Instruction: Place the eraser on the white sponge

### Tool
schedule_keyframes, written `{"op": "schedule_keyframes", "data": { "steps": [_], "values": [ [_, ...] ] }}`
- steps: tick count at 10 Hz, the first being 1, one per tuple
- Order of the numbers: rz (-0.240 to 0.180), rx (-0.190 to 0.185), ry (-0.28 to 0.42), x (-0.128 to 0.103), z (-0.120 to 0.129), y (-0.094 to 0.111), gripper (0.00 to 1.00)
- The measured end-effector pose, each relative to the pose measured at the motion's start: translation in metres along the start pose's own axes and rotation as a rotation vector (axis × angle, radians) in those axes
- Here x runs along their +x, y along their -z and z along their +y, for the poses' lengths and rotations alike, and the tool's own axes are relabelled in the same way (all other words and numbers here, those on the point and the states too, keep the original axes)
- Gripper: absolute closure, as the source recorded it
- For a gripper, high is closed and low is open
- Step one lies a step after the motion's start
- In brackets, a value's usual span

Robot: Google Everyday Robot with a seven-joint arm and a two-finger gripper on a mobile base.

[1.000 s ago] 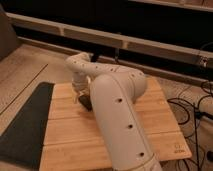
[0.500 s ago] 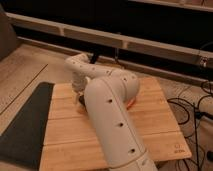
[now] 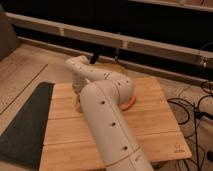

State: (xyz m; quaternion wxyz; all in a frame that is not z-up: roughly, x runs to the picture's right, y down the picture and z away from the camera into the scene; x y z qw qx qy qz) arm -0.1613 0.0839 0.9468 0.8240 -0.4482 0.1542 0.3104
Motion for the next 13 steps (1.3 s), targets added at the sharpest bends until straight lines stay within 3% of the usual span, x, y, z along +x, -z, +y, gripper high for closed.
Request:
{"op": "schedule_keyframes", "data": {
  "steps": [2, 6, 9, 13],
  "values": [
    [0.012, -0.011, 0.015, -0.002, 0.001, -0.003, 0.56],
    [0.002, 0.006, 0.023, -0.01, 0.001, 0.003, 0.97],
    [-0.014, 0.026, 0.029, -0.014, 0.005, 0.017, 1.0],
    [-0.101, 0.16, 0.028, -0.021, 0.017, 0.081, 1.0]
  ]
}}
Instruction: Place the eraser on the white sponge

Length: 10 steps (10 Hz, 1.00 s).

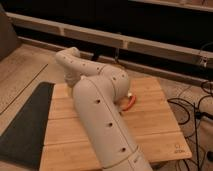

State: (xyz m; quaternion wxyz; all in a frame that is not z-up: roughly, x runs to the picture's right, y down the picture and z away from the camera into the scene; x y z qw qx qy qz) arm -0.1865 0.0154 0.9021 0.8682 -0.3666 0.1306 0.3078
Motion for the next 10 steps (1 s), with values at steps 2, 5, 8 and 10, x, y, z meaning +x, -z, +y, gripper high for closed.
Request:
{"op": "schedule_keyframes", "data": {
  "steps": [2, 5, 8, 10],
  "values": [
    [-0.047, 0.074, -0.057, 0.02, -0.002, 0.031, 1.0],
    [-0.074, 0.128, -0.261, 0.098, -0.018, 0.051, 1.0],
    [-0.072, 0.125, -0.448, 0.168, -0.038, 0.049, 1.0],
    [-0.051, 0.108, -0.588, 0.219, -0.06, 0.04, 1.0]
  ]
}}
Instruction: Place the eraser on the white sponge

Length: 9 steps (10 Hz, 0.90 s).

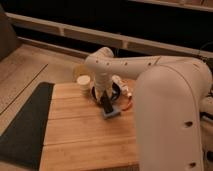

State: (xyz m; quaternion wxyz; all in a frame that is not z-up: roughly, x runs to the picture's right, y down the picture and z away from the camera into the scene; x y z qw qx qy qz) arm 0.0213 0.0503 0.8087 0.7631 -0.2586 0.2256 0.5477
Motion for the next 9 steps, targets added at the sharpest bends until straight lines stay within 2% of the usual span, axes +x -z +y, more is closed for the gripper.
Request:
{"op": "schedule_keyframes", "data": {
  "steps": [2, 4, 7, 9],
  "values": [
    [0.033, -0.009, -0.09, 0.016, -0.032, -0.015, 1.0],
    [0.049, -0.026, -0.133, 0.017, -0.05, -0.028, 1.0],
    [0.051, -0.074, -0.125, -0.003, -0.052, -0.047, 1.0],
    [0.053, -0.107, -0.096, -0.013, -0.039, -0.055, 1.0]
  ]
}}
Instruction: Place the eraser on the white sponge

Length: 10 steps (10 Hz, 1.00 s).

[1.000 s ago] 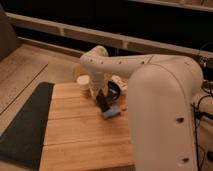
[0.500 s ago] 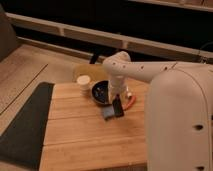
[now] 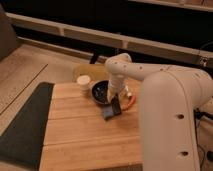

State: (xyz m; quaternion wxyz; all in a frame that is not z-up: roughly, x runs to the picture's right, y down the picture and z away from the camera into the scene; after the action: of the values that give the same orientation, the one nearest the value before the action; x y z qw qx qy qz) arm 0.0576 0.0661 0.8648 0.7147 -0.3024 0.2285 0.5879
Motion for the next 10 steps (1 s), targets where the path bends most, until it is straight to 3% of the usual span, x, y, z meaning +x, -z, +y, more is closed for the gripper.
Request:
{"op": "schedule_keyframes", "data": {
  "steps": [2, 5, 6, 9, 10],
  "values": [
    [-0.008, -0.033, 0.021, -0.002, 0.016, -0.003, 0.99],
    [-0.012, -0.063, 0.043, 0.003, 0.03, -0.004, 0.73],
    [-0.013, -0.078, 0.043, 0.006, 0.032, -0.006, 0.58],
    [-0.021, -0.083, 0.03, 0.009, 0.027, -0.006, 0.36],
    [-0.021, -0.082, 0.027, 0.009, 0.026, -0.006, 0.33]
  ]
}}
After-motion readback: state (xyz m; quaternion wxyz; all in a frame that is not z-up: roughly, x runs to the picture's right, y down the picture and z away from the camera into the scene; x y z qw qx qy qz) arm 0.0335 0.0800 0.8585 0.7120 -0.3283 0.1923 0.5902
